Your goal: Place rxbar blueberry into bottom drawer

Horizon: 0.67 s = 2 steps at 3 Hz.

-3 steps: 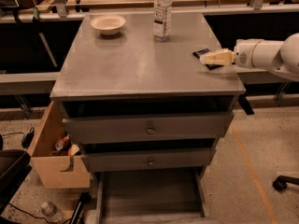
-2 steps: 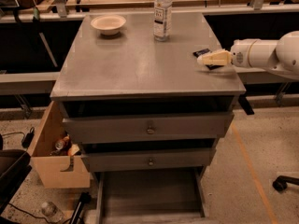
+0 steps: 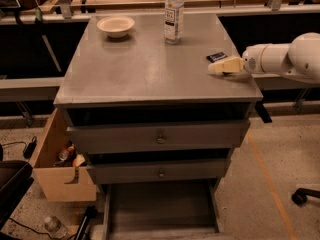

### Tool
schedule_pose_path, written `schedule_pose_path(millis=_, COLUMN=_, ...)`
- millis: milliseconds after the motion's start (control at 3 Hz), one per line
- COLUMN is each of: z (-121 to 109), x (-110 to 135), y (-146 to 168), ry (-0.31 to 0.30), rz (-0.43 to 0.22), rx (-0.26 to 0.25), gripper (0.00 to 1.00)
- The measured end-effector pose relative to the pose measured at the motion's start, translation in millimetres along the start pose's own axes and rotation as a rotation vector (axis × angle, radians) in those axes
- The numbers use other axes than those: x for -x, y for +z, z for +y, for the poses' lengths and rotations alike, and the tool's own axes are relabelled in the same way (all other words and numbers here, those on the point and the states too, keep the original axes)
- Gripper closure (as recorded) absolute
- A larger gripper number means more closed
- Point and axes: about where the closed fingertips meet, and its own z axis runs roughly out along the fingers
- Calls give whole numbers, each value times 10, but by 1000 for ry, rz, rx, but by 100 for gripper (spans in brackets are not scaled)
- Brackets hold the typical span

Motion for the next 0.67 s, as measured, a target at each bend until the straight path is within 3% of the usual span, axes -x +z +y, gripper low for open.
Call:
schedule_pose_path(millis=333, z=13, x=-61, y=59, ry=7, rz=26, rx=13, gripper=0)
schedule_pose_path(millis=667, z=35, x=-100, y=94, ry=4, rz=42, rx=14, gripper=18)
